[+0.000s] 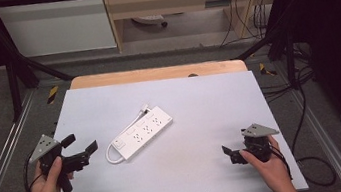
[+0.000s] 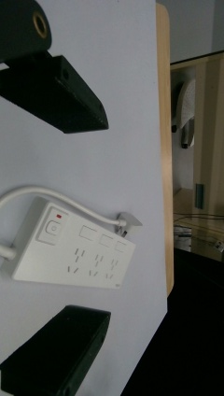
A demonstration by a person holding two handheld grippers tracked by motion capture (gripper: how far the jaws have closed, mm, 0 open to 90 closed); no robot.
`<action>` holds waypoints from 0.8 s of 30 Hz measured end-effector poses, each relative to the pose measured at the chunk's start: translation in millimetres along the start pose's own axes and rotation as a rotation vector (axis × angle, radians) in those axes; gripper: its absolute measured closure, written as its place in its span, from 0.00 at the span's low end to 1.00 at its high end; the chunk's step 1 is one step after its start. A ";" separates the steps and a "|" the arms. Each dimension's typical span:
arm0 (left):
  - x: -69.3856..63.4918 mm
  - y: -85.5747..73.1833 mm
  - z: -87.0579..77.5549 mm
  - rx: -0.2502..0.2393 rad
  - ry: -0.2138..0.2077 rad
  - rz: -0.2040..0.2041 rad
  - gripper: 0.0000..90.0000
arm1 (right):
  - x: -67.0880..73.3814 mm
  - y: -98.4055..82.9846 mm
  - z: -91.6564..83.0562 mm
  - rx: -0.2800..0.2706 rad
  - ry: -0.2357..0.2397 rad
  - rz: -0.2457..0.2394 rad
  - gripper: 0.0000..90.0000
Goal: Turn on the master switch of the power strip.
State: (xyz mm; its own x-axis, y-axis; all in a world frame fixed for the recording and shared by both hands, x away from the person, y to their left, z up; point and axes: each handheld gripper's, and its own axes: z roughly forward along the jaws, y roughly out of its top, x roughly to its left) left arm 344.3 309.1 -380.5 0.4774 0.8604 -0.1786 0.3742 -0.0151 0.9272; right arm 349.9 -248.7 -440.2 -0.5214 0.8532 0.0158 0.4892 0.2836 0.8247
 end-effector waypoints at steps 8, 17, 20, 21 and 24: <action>11.3 -19.1 -10.3 0.012 0.021 -0.010 0.09 | 0.2 -0.2 0.7 0.002 -0.001 0.000 0.04; 15.9 -36.1 -13.7 0.033 0.029 -0.022 0.09 | -0.7 -0.5 1.7 0.005 -0.003 -0.006 0.04; 15.7 -39.9 -14.3 0.043 0.030 -0.016 0.09 | -0.8 -0.6 2.6 0.004 -0.004 -0.007 0.04; 15.6 -40.9 -14.6 0.045 0.030 -0.014 0.09 | -0.8 -0.6 2.7 0.005 -0.004 -0.008 0.04; 14.5 -45.3 -14.2 0.058 0.027 -0.011 0.09 | -0.5 -0.5 3.6 0.010 -0.004 -0.007 0.04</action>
State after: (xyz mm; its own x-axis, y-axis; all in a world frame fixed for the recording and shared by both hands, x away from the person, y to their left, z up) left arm 322.9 329.5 -420.4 0.4521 0.8739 -0.1787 0.4248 -0.0348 0.9046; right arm 352.5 -247.7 -442.6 -0.5220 0.8529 0.0078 0.4922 0.2938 0.8194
